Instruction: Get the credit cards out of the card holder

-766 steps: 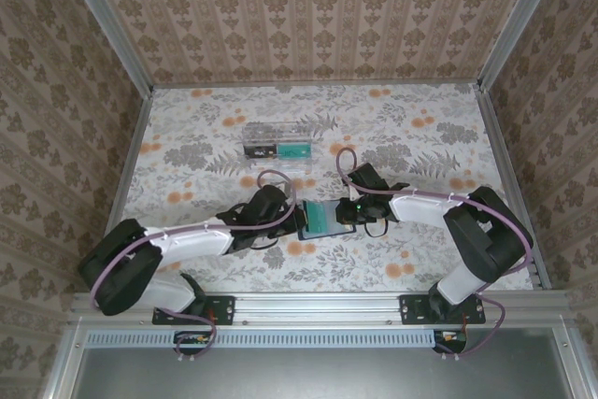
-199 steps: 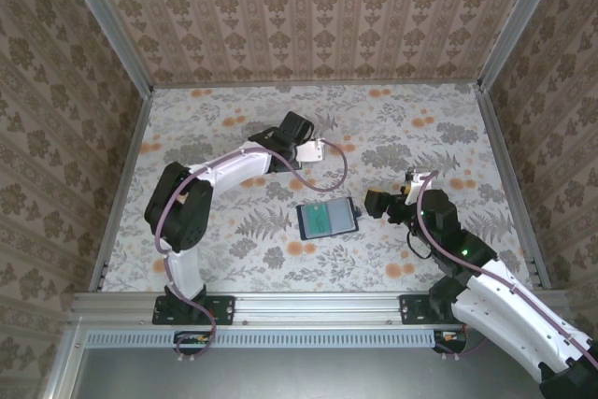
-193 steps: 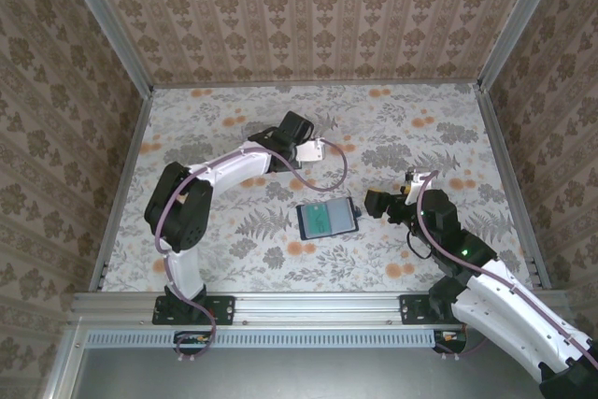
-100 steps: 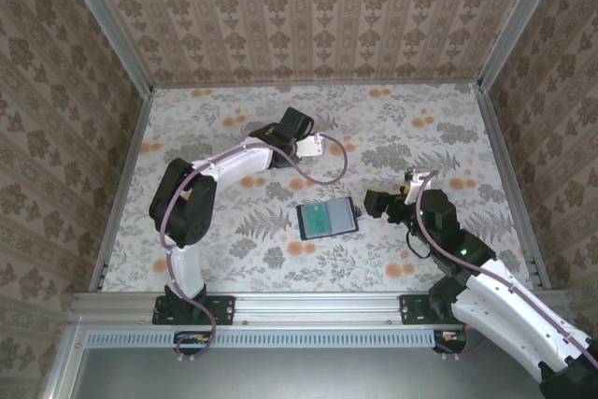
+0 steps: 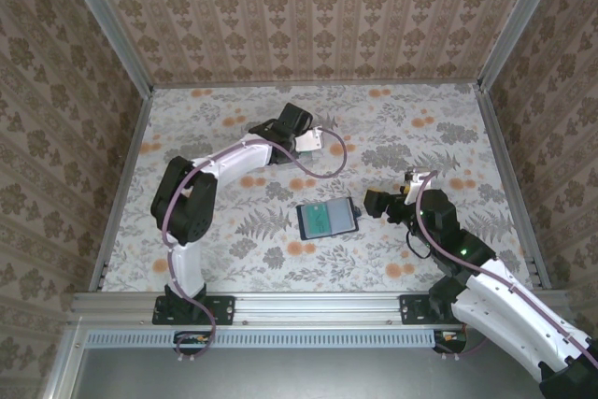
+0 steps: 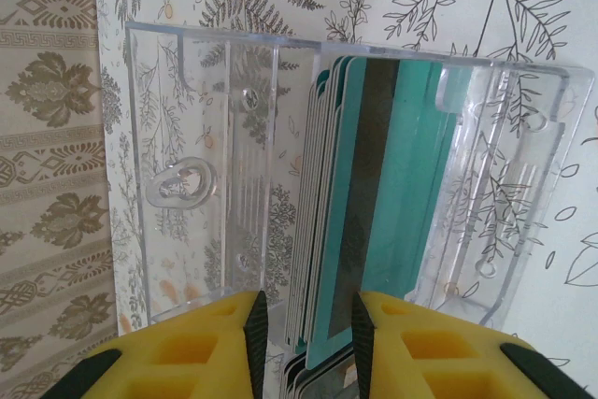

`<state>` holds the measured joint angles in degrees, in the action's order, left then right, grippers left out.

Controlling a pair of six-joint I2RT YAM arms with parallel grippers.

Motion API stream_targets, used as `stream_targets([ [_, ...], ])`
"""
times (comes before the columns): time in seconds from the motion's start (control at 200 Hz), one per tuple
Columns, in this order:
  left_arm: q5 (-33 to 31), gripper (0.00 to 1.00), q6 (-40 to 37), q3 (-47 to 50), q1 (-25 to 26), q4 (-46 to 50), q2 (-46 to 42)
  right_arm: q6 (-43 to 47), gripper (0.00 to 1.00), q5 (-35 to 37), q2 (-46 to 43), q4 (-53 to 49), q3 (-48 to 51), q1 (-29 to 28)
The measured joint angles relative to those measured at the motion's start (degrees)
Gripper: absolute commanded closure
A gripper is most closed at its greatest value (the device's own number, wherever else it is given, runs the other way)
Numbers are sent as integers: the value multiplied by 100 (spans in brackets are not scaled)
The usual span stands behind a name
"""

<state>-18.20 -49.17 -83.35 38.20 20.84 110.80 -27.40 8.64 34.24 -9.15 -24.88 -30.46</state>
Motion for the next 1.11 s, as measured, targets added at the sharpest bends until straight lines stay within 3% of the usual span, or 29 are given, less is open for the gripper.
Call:
stream_targets([
  [0.29,153,57,944,345,0,48,-1043,4,4,-46,101,39,24,0],
  [0.515,232,41,2717,962,-4,-61,-2356,50,17,-575,560,240,-2,-2],
  [0.615,282,28,3700,1338,-42,-66,-2889,63,22,-785,988,208,-173,-37],
  [0.635,299,22,3864,1405,-57,-66,-2979,74,24,-811,1067,208,-216,-50],
  [0.67,345,2,4197,1543,-85,-70,-3150,81,26,-859,1226,203,-308,-92],
  [0.685,361,0,4385,1622,-92,-81,-3230,81,27,-881,1303,190,-356,-118],
  [0.935,859,0,6492,3622,-149,-728,-4782,199,36,-1091,2267,28,-935,-595],
  [1.105,1224,16,7744,4551,-149,-929,-5292,166,46,-1366,2813,0,-1207,-772],
])
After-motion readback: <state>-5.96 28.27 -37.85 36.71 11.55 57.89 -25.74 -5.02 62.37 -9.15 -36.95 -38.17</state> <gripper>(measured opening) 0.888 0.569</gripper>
